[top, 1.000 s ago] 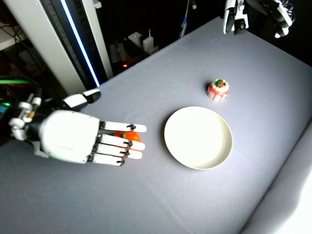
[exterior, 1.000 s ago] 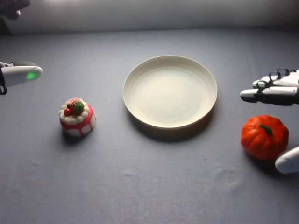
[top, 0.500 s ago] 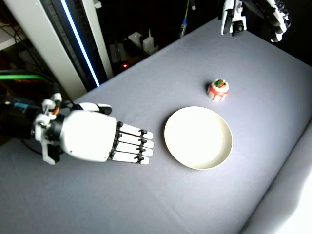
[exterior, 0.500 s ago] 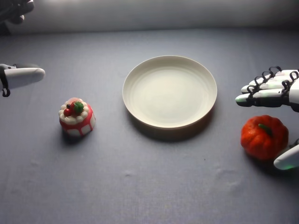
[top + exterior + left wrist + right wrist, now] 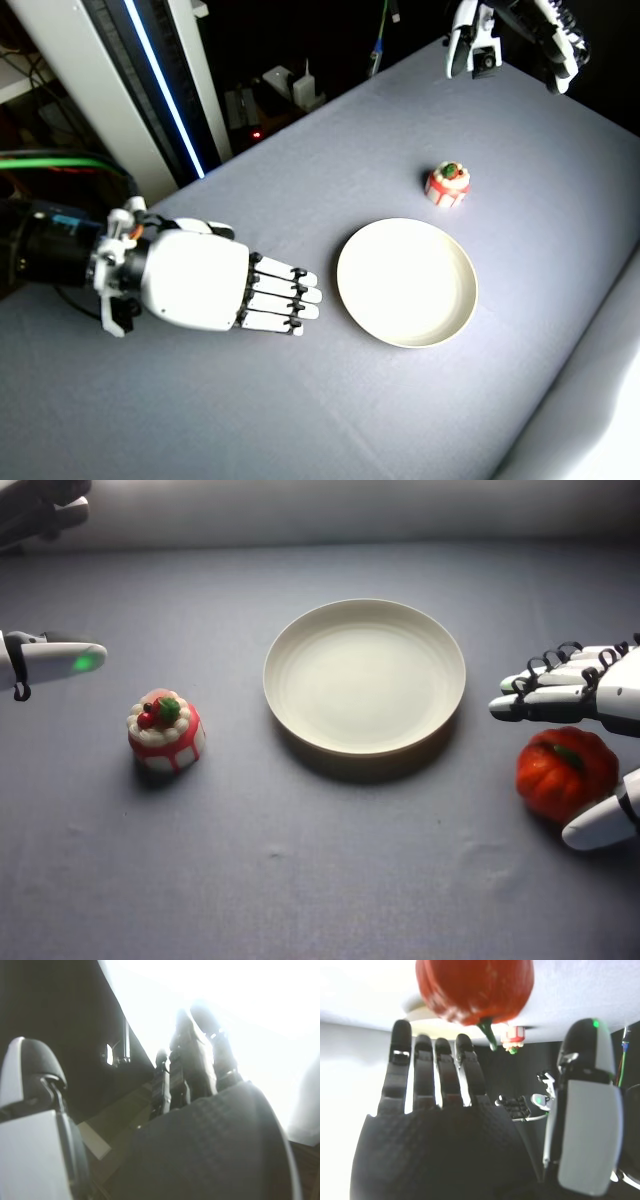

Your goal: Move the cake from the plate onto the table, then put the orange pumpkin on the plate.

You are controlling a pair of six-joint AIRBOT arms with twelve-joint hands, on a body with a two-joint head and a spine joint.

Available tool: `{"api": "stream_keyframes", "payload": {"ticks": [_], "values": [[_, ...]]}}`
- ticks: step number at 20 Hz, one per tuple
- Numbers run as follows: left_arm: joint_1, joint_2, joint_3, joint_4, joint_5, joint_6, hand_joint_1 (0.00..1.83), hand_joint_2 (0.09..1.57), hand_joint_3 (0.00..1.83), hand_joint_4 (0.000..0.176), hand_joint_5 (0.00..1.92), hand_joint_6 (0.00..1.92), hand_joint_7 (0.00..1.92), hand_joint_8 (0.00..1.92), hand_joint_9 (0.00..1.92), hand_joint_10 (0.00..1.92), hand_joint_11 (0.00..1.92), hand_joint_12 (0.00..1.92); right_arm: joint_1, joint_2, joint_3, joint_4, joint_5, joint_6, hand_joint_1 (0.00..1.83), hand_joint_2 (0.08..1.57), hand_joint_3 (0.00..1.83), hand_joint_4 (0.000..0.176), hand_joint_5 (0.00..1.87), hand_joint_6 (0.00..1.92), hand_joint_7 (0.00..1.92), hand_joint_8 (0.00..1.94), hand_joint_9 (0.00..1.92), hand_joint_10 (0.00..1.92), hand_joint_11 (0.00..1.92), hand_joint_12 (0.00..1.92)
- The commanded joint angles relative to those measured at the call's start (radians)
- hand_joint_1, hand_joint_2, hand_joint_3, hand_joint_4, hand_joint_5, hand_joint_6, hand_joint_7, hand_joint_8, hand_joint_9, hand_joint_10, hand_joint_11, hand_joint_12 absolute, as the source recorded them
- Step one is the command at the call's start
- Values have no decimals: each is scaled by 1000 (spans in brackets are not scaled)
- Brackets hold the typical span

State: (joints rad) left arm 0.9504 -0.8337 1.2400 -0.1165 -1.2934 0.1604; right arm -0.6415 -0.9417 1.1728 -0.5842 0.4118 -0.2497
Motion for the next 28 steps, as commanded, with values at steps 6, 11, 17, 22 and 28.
{"api": "stream_keyframes", "payload": {"ticks": [6, 11, 17, 22, 28], "values": [[-7, 2, 5, -31, -125, -4, 977, 970, 0, 45, 144, 0, 248, 0, 397, 2, 0, 1147, -25, -20, 29, 48, 51, 7, 545, 956, 1, 0, 226, 3, 170, 7, 199, 26, 0, 1075], [-7, 0, 6, -31, -128, -4, 1042, 1020, 6, 56, 173, 2, 228, 0, 387, 4, 0, 1067, -53, -45, 54, 56, 27, 7, 719, 1011, 3, 0, 435, 22, 523, 25, 577, 70, 188, 1284], [-7, -2, 8, -31, -130, -4, 1032, 1115, 10, 55, 207, 3, 246, 1, 438, 11, 0, 1156, -54, -53, 56, 56, 23, -4, 1314, 1090, 0, 0, 748, 1798, 839, 1929, 964, 1918, 1073, 1920], [-6, -4, 9, -31, -129, -4, 960, 1057, 0, 76, 230, 8, 254, 4, 462, 12, 88, 1137, -54, -51, 55, 56, 22, -6, 1410, 1129, 0, 0, 795, 1821, 888, 1841, 962, 1921, 1022, 1921], [-3, -7, 11, -29, -126, -4, 1008, 1081, 0, 77, 235, 1, 213, 0, 422, 0, 96, 1229, -9, -32, 31, 19, 23, -19, 1425, 1125, 7, 0, 761, 1848, 873, 1839, 954, 1901, 1006, 1921]]}}
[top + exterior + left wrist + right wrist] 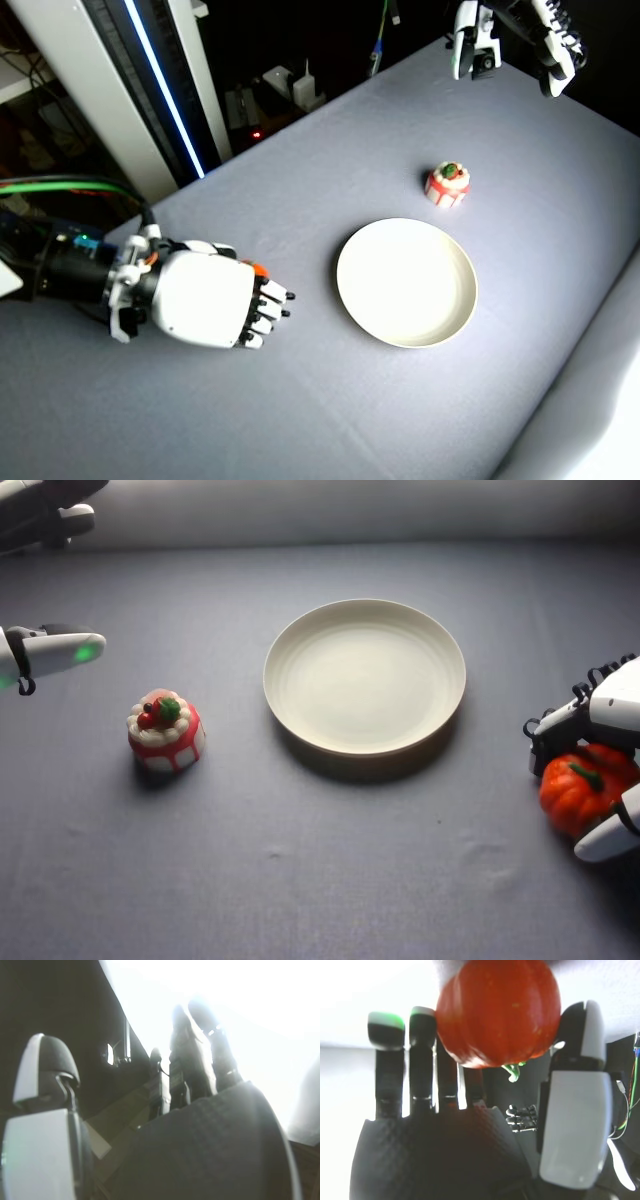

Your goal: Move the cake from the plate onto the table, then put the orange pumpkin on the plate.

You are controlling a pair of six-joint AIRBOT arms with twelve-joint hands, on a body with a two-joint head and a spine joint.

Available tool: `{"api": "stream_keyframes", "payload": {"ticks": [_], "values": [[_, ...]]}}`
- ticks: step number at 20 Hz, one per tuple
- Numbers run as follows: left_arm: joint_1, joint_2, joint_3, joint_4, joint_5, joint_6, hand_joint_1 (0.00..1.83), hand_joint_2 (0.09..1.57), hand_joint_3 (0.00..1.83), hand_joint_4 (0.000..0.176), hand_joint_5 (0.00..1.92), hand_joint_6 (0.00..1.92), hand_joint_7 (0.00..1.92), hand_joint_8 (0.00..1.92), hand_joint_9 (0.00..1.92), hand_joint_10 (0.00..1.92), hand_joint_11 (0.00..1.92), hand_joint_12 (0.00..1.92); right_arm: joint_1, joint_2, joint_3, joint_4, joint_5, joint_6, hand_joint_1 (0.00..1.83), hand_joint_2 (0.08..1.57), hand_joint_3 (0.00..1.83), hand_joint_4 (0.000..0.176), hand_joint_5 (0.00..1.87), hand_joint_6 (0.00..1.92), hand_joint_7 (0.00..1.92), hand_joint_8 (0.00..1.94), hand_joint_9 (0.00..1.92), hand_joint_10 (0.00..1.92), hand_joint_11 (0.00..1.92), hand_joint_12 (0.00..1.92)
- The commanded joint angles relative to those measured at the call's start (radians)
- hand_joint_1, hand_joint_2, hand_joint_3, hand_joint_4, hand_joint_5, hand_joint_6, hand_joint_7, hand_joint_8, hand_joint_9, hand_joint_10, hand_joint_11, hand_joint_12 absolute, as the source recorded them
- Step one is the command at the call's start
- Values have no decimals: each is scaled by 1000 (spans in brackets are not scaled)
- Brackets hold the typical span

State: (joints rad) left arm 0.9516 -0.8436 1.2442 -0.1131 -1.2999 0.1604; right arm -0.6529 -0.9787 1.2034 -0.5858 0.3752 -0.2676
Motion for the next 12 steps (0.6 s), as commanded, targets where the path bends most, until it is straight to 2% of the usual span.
{"api": "stream_keyframes", "payload": {"ticks": [1, 2, 3, 4, 5, 6, 7, 8, 9, 10, 11, 12], "values": [[-3, 3, 7, -33, -118, -4, 1021, 1072, 0, 59, 227, 0, 216, 2, 424, 2, 93, 1226, 21, 11, -3, 7, 59, -1, 1458, 1122, 3, 0, 754, 1894, 878, 1873, 956, 1917, 1018, 1921], [-2, 2, 7, -33, -117, -4, 1051, 1058, 0, 52, 223, 0, 217, 3, 428, 4, 154, 1254, 39, 13, -5, -4, 59, -1, 1488, 1100, 0, 0, 775, 1893, 907, 1884, 974, 1920, 1026, 1921], [0, 1, 7, -33, -117, -4, 1032, 1063, 0, 40, 205, 0, 228, 3, 437, 6, 164, 1231, 56, 13, -5, -9, 62, -1, 1204, 1180, 21, 0, 784, 1459, 916, 1830, 975, 1893, 1022, 1921], [2, 0, 7, -33, -117, -4, 1011, 1065, 0, 39, 204, 0, 235, 3, 441, 6, 117, 1256, 74, 14, -5, -18, 65, -1, 1160, 1172, 14, 0, 836, 1296, 951, 1747, 1010, 1826, 1040, 1895], [3, 0, 8, -33, -117, -4, 1000, 1069, 1, 29, 206, 1, 242, 4, 433, 2, 109, 1260, 99, 14, -6, -31, 69, -1, 1203, 969, 480, 0, 803, 1323, 893, 1549, 986, 1862, 1034, 1916], [4, 0, 8, -33, -117, -4, 982, 1071, 1, 27, 218, 3, 262, 6, 456, 10, 55, 1303, 116, 14, -6, -39, 72, -1, 1432, 985, 248, 0, 787, 1663, 926, 1764, 999, 1909, 1067, 1920], [4, 0, 8, -33, -117, -4, 972, 1071, 1, 26, 219, 2, 266, 5, 462, 11, 46, 1315, 136, 14, -6, -41, 86, -1, 1468, 1033, 105, 0, 762, 1796, 922, 1846, 998, 1919, 1072, 1921], [5, 0, 8, -33, -118, -4, 958, 1062, 0, 25, 222, 1, 280, 5, 481, 16, 60, 1301, 156, 14, -6, -41, 95, -5, 1429, 1056, 58, 0, 779, 1801, 942, 1837, 1000, 1921, 1073, 1921], [6, 0, 8, -33, -118, -4, 986, 1060, 0, 10, 229, 2, 272, 1, 473, 9, 67, 1276, 176, 14, -6, -41, 98, -14, 1194, 1128, 89, 0, 812, 1403, 927, 1798, 1000, 1915, 1068, 1921], [7, -1, 8, -33, -118, -4, 1001, 1057, 0, 2, 232, 2, 290, 7, 483, 12, 64, 1264, 206, 14, -6, -41, 98, -31, 1210, 952, 498, 0, 809, 1316, 900, 1553, 1010, 1859, 1085, 1921], [7, -6, 11, -32, -118, -4, 1016, 1044, 0, 11, 255, 5, 319, 8, 504, 16, 90, 1209, 244, 14, -4, -41, 99, -49, 1140, 953, 522, 0, 812, 1385, 942, 1784, 1015, 1909, 1108, 1921], [7, -10, 14, -29, -117, -4, 1033, 1044, 0, 17, 257, 4, 321, 6, 493, 9, 69, 1189, 255, 14, 0, -41, 103, -56, 1167, 923, 652, 0, 750, 1472, 853, 1606, 915, 1919, 1001, 1921]]}}
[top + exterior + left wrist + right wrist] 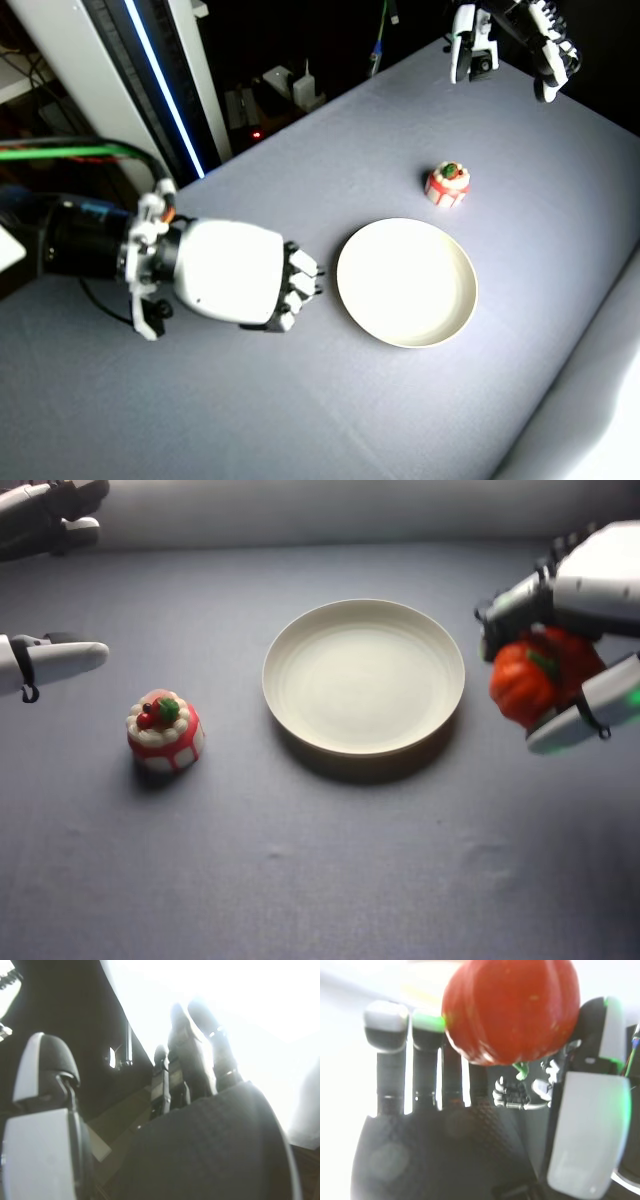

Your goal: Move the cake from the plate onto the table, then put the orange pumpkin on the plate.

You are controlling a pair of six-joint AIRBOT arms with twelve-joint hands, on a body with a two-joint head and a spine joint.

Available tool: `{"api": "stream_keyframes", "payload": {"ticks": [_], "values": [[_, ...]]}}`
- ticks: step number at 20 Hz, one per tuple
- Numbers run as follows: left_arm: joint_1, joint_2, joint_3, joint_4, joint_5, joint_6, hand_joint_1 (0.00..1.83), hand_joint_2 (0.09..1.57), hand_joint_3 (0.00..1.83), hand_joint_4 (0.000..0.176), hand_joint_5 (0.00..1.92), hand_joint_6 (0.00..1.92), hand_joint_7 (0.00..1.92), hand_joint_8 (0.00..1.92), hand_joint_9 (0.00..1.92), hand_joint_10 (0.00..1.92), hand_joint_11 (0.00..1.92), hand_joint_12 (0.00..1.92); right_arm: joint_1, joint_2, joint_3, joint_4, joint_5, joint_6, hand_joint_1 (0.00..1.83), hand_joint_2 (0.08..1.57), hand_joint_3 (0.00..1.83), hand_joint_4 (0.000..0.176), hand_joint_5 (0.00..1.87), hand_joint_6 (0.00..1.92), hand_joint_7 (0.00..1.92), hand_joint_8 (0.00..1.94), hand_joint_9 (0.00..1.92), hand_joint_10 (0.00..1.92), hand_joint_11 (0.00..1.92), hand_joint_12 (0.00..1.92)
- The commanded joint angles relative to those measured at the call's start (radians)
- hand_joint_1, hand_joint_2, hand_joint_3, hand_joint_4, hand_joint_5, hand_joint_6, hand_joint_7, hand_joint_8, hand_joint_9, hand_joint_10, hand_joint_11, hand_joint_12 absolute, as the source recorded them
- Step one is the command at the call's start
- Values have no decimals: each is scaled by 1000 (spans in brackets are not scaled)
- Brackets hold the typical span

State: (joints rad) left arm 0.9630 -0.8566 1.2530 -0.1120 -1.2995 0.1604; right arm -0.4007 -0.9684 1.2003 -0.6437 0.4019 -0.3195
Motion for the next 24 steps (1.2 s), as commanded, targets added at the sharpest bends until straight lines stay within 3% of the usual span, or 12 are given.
{"api": "stream_keyframes", "payload": {"ticks": [1, 5, 6, 7, 8, 9, 10, 13, 14, 15, 19, 24], "values": [[-4, 0, 7, -29, -117, -4, 1033, 1042, 0, 20, 258, 3, 322, 5, 489, 7, 63, 1184, 17, 0, 6, 17, 81, -9, 1178, 908, 680, 0, 753, 1462, 843, 1560, 887, 1914, 976, 1921], [-4, -11, 13, -24, -115, -4, 1063, 1007, 0, 64, 269, 5, 302, 1, 478, 2, 16, 1172, 61, -73, 52, 18, 91, -40, 1342, 996, 441, 0, 709, 1865, 789, 1465, 796, 1921, 908, 1921], [-4, -16, 16, -23, -115, -4, 1066, 984, 0, 59, 285, 4, 306, 1, 485, 3, 9, 1190, 65, -91, 65, 18, 93, -40, 1194, 946, 646, 0, 738, 1628, 760, 1571, 791, 1921, 904, 1921], [-5, -25, 23, -19, -115, -4, 1055, 972, 0, 61, 288, 3, 306, 0, 483, 2, 7, 1190, 66, -123, 88, 18, 100, -40, 1166, 933, 689, 21, 745, 1575, 761, 1585, 794, 1913, 889, 1921], [-6, -29, 27, -19, -116, -4, 1034, 964, 0, 53, 301, 7, 312, 2, 485, 2, 22, 1195, 66, -148, 108, 18, 109, -40, 1316, 907, 654, 0, 776, 1744, 797, 1528, 864, 1909, 945, 1921], [-6, -31, 31, -19, -120, -4, 1037, 963, 0, 54, 304, 7, 320, 5, 497, 7, 31, 1199, 66, -169, 123, 19, 117, -40, 1354, 853, 725, 0, 813, 1839, 830, 1512, 892, 1908, 958, 1921], [-6, -35, 34, -19, -124, -4, 1055, 971, 0, 58, 299, 3, 313, 1, 489, 3, 5, 1225, 66, -191, 139, 24, 130, -40, 1216, 783, 940, 0, 798, 1693, 863, 1563, 895, 1904, 937, 1921], [-7, -66, 55, -19, -137, -4, 1028, 954, 0, 65, 312, 9, 321, 8, 496, 7, 0, 1179, 66, -240, 187, 36, 157, -40, 1363, 772, 964, 22, 856, 1919, 814, 1673, 881, 1921, 948, 1921], [-7, -74, 60, -19, -139, -4, 1046, 949, 0, 75, 327, 6, 311, 2, 486, 2, 0, 1228, 65, -250, 197, 38, 157, -40, 1488, 749, 1013, 0, 817, 1921, 776, 1741, 782, 1835, 929, 1921], [-7, -82, 65, -19, -143, -4, 1037, 944, 0, 84, 324, 3, 308, 0, 481, 0, 9, 1240, 65, -265, 213, 44, 157, -40, 1509, 756, 946, 0, 798, 1854, 785, 1656, 785, 1740, 883, 1921], [-7, -99, 78, -19, -161, -4, 1057, 958, 1, 103, 328, 0, 312, 1, 494, 2, 5, 1272, 61, -328, 283, 73, 155, -40, 1347, 898, 730, 0, 806, 1919, 754, 1635, 865, 1920, 940, 1921], [-8, -112, 87, -18, -170, -4, 1054, 976, 3, 99, 339, 2, 332, 0, 516, 3, 86, 1198, 45, -373, 340, 134, 155, -40, 1352, 897, 678, 0, 804, 1921, 787, 1560, 822, 1921, 820, 1921]]}}
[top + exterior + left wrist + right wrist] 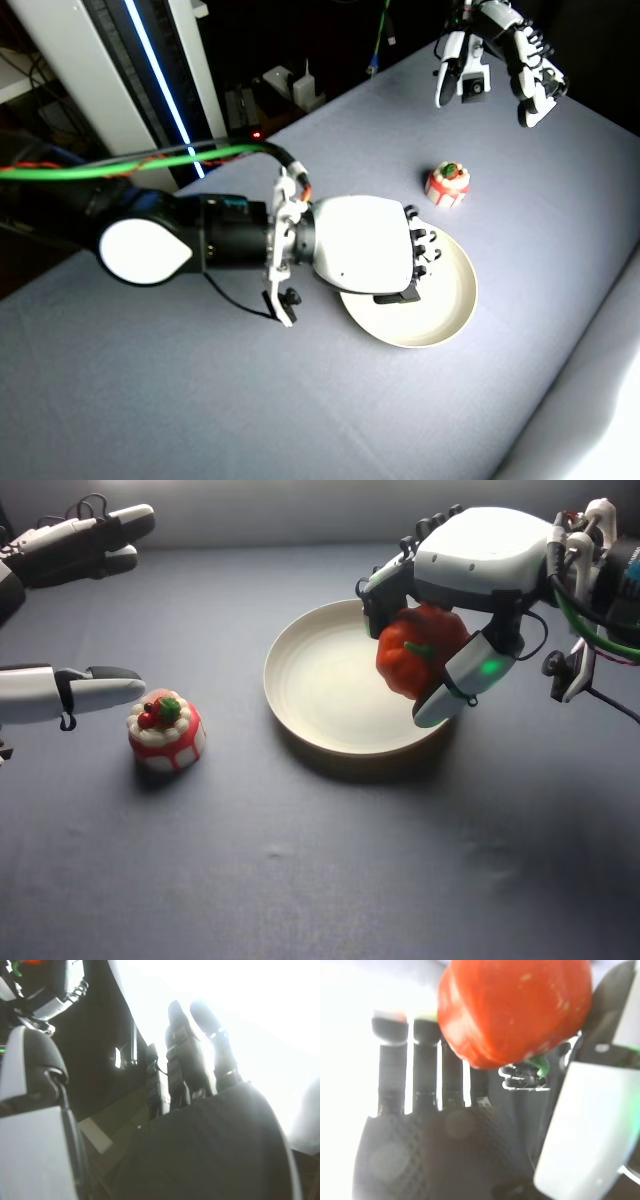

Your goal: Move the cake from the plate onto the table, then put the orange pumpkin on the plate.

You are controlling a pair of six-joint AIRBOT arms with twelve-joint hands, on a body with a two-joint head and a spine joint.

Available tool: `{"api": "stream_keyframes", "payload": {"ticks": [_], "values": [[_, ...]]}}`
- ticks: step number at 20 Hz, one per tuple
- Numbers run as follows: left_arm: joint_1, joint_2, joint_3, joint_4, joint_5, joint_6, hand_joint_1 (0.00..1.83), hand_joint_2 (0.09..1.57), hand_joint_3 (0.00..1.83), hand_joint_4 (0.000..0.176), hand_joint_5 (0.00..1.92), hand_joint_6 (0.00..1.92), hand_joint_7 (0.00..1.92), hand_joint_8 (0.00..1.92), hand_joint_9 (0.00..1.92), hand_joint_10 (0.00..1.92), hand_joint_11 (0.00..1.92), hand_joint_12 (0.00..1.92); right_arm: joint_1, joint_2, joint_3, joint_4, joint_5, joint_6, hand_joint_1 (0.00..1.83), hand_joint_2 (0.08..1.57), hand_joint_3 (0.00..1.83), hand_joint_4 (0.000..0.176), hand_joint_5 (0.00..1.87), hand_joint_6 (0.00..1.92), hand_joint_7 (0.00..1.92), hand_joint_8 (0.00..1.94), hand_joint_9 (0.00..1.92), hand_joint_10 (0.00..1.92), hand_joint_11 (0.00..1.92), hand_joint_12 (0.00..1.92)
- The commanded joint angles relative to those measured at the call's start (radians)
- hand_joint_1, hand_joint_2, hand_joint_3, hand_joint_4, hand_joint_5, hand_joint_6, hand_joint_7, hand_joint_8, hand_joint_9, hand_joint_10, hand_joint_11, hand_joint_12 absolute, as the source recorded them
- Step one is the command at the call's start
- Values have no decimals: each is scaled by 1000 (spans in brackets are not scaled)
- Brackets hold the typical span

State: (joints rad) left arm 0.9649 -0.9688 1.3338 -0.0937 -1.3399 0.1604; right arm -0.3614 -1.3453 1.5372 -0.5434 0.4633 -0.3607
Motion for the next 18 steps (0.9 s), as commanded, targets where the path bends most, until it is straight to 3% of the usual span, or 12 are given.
{"api": "stream_keyframes", "payload": {"ticks": [1, 5, 6, 7, 8, 9, 11, 12, 13, 16, 17, 18], "values": [[-10, -2, 7, -37, -131, -4, 1046, 981, 4, 93, 340, 3, 338, 2, 519, 4, 86, 1198, 2, -3, 12, 43, 93, 1, 1348, 909, 651, 0, 785, 1921, 787, 1547, 814, 1921, 827, 1921], [-10, -13, 15, -34, -131, -4, 1030, 1001, 4, 119, 348, 2, 339, 1, 518, 2, 136, 1210, -19, -28, 43, 101, 101, 1, 1339, 976, 527, 0, 740, 1921, 764, 1528, 776, 1921, 840, 1921], [-10, -16, 18, -33, -130, -4, 1021, 1001, 2, 126, 364, 5, 346, 2, 525, 3, 155, 1160, -24, -36, 53, 125, 112, 1, 1187, 943, 678, 0, 717, 1715, 765, 1549, 790, 1894, 851, 1921], [-10, -17, 19, -32, -130, -4, 1019, 990, 0, 128, 372, 3, 351, 1, 521, 1, 160, 1103, -26, -39, 58, 138, 118, 1, 1159, 929, 717, 19, 720, 1675, 768, 1544, 779, 1887, 836, 1921], [-10, -17, 18, -30, -130, -4, 1020, 991, 0, 119, 366, 0, 347, 0, 516, 0, 155, 1089, -28, -40, 60, 146, 125, 1, 1310, 914, 652, 0, 745, 1838, 789, 1527, 815, 1914, 876, 1921], [-12, -17, 19, -29, -130, -4, 1026, 986, 0, 109, 348, 0, 294, 0, 486, 0, 174, 1059, -28, -41, 61, 148, 128, 1, 1194, 881, 775, 1, 743, 1686, 803, 1540, 816, 1874, 854, 1921], [-13, -20, 19, -27, -128, -4, 1026, 985, 0, 106, 347, 0, 295, 2, 483, 2, 195, 997, -28, -49, 63, 152, 135, 1, 1164, 854, 852, 30, 746, 1665, 810, 1566, 820, 1892, 876, 1921], [-13, -21, 20, -26, -127, -4, 1047, 991, 0, 114, 377, 4, 327, 3, 509, 6, 227, 964, -28, -55, 66, 155, 143, 1, 1314, 878, 695, 0, 762, 1835, 819, 1502, 828, 1849, 849, 1921], [-13, -22, 20, -26, -127, -4, 1046, 988, 0, 121, 390, 2, 331, 1, 495, 1, 194, 978, -28, -60, 68, 157, 147, 1, 1343, 910, 603, 0, 758, 1878, 820, 1466, 826, 1837, 845, 1921], [-15, -28, 23, -24, -128, -4, 1025, 982, 0, 106, 392, 1, 355, 7, 527, 13, 239, 1007, -32, -62, 73, 188, 168, 1, 1345, 904, 622, 0, 772, 1858, 816, 1481, 825, 1871, 833, 1921], [-17, -31, 24, -23, -129, -4, 1030, 986, 0, 105, 381, 0, 335, 1, 500, 2, 201, 994, -34, -62, 76, 200, 176, 1, 1198, 884, 765, 1, 759, 1654, 791, 1575, 814, 1896, 844, 1921], [-18, -34, 26, -21, -128, -4, 1034, 987, 0, 104, 365, 0, 324, 0, 494, 0, 186, 993, -34, -62, 78, 205, 179, 1, 1174, 842, 865, 26, 774, 1613, 804, 1616, 850, 1905, 877, 1921]]}}
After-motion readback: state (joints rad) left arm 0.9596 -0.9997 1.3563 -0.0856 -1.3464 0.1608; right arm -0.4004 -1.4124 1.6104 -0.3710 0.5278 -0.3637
